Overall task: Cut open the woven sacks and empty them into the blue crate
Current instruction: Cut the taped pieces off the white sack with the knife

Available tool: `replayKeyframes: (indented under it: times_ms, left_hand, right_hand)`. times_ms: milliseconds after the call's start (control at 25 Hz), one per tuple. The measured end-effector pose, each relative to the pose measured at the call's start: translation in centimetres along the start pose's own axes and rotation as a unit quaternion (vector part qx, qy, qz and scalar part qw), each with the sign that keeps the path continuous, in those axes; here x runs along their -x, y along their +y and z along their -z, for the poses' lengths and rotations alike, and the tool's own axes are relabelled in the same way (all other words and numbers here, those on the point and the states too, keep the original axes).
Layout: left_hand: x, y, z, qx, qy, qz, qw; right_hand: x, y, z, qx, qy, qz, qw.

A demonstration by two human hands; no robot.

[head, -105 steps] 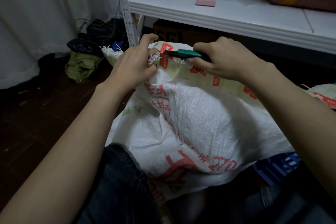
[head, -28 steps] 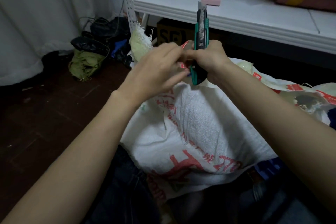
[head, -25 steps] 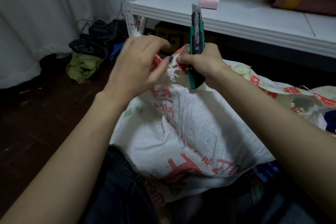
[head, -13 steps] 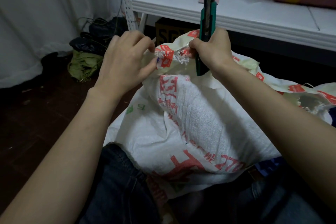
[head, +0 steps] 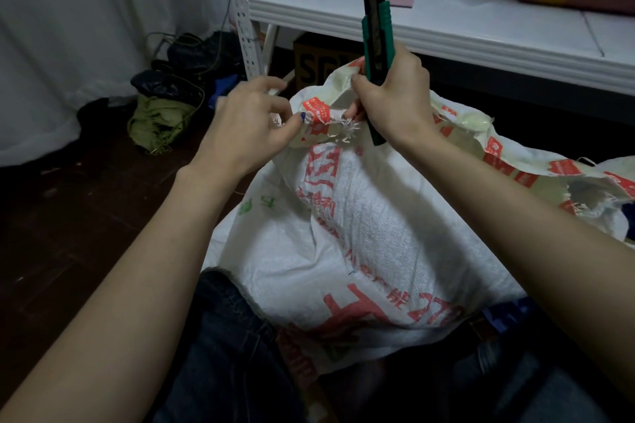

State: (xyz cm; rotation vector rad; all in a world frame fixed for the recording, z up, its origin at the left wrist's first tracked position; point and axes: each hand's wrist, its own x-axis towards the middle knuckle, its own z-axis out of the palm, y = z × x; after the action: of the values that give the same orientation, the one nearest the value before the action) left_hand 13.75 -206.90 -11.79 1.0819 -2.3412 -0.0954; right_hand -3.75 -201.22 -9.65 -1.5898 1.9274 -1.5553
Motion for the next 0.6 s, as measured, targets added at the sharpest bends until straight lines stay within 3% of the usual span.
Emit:
replayKeyframes:
  times_ms: [160, 320, 480, 600]
  left_hand:
    - [0.2, 0.7, 0.2, 0.076, -0.013, -0.012, 0.997]
    - [0.4, 0.8, -0.2, 0.066, -0.057, -0.001, 0.996]
    - [0.3, 1.1, -0.7, 0.025, -0.017, 0.041, 0.999]
    - [-0.1, 1.3, -0.4, 0.091, 0.054, 0.099, 0.989]
  right_hand:
    - [-0.3, 0.4, 0.3, -0.008, 0.002, -0.037, 0.999]
    - [-0.2, 0.4, 0.5, -0.029, -0.022, -0.038, 0.999]
    - [-0.2, 0.4, 0.6, -0.049, -0.05, -0.059, 0.996]
    - [-0.1, 0.5, 0.6, -0.054, -0.063, -0.054, 0.995]
